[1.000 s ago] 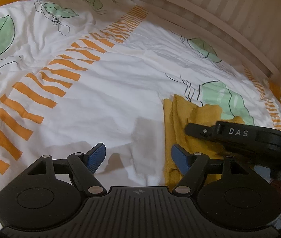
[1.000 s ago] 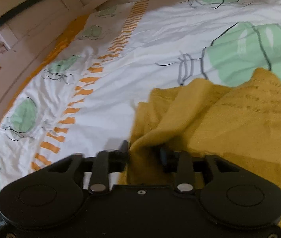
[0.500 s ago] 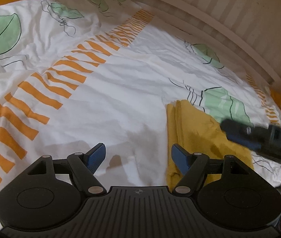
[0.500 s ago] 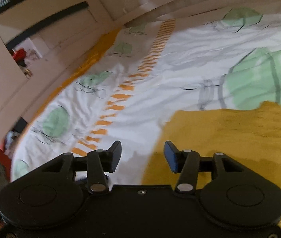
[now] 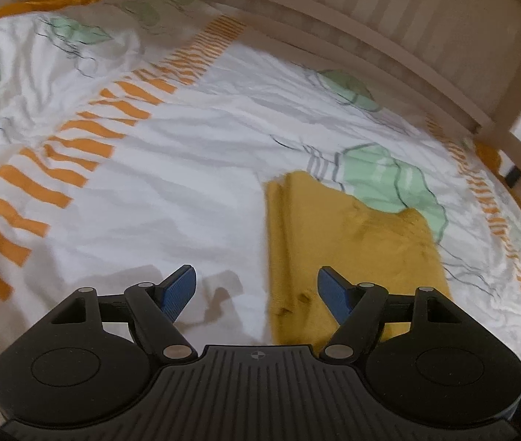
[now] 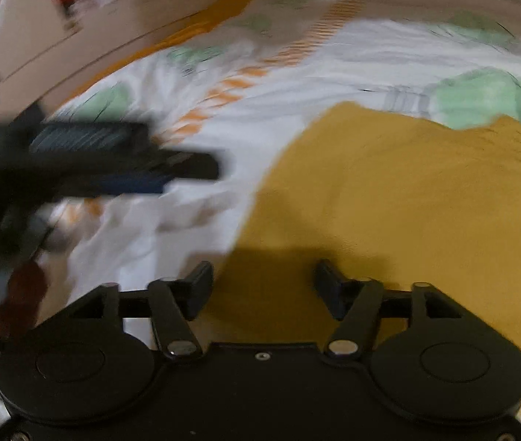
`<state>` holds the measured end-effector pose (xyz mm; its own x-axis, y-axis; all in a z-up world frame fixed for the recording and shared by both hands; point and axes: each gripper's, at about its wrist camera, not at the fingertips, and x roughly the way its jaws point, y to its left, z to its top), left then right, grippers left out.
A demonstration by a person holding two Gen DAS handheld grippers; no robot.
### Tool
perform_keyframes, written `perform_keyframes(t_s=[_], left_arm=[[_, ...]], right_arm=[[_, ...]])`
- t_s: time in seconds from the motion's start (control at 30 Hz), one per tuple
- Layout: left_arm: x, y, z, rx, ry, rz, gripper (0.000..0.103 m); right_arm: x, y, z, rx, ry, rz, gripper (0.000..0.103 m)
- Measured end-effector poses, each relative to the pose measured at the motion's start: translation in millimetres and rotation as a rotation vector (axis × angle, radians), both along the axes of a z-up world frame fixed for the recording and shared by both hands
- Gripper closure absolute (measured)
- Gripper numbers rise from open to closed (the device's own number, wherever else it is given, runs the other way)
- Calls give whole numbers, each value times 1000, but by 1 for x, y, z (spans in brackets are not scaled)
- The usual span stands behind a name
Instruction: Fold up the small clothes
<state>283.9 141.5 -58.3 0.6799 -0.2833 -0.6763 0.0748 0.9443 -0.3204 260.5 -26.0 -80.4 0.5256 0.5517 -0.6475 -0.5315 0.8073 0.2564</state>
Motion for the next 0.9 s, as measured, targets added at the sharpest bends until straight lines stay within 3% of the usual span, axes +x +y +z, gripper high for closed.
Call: perform_keyframes(t_s=[0.1,0.23,0.43,0.63,0.7,0.9], left_arm=[[-1,-7,-3,-29,-2,-55,31],[-4,-19,-2,-8,-21,-108,31],[-8,-31,-4,23,-43,-139,30],[0,-37,-26,79,90,-130,30],[2,-32,-35,64,130,-112,30],[-2,-30,-36,59,130,-109,30]], right_arm=[[-14,-2,5,6,-21,66,22],[-21,-30,14,35,-30,42,3],[-18,-87,30,12,-107,-120,0],[10,-123,36,2,-150,-218,0],[25,-128,34,4,-151,-235,0],[67,-144,19,-79,-139,-371,0]])
